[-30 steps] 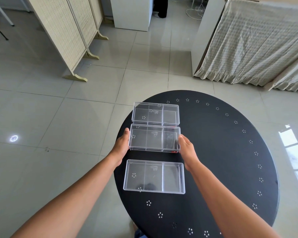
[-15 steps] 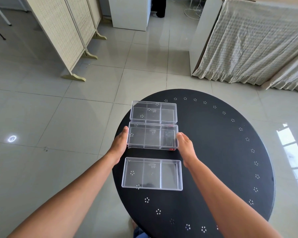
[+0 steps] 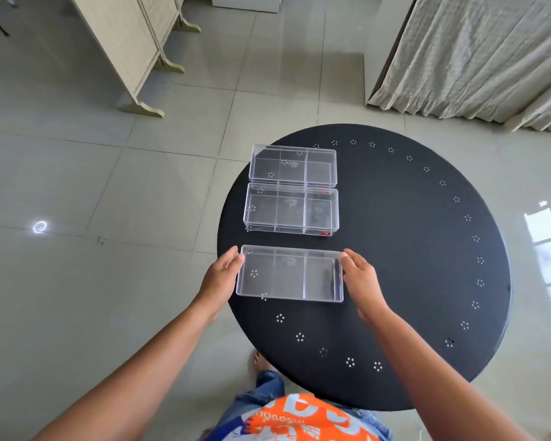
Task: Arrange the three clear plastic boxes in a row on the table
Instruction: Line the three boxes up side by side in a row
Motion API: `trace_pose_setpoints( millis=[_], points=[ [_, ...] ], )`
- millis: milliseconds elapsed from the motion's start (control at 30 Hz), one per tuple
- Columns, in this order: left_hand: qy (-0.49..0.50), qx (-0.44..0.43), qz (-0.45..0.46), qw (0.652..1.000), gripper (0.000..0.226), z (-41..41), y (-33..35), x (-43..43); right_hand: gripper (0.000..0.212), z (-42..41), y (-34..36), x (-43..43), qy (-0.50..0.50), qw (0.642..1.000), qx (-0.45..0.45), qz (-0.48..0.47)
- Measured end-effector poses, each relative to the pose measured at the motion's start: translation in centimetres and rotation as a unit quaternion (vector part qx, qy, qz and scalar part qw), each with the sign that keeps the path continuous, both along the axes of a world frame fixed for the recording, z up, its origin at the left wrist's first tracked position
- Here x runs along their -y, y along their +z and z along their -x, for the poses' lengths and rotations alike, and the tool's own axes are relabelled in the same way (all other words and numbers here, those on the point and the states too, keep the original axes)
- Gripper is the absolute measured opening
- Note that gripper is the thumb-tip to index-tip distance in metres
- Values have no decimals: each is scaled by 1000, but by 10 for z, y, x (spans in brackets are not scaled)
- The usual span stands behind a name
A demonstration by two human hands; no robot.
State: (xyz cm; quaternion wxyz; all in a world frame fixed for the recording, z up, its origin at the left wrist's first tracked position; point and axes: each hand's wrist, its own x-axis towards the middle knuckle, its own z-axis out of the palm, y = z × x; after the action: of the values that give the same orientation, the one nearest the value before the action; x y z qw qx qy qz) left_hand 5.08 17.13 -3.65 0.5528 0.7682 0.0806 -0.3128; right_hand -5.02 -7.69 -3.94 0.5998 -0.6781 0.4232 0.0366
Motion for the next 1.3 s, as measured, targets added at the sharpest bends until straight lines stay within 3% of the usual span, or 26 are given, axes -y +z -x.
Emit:
trace_pose_setpoints(
  millis=[500,1300],
  points=[
    [-12,23,19,999,29,17,10,13,32,14,7,-25,-12,999,32,-26],
    [-31,24,16,999,40,-13,18,24,37,-13,24,-22,-4,999,29,-30]
  ],
)
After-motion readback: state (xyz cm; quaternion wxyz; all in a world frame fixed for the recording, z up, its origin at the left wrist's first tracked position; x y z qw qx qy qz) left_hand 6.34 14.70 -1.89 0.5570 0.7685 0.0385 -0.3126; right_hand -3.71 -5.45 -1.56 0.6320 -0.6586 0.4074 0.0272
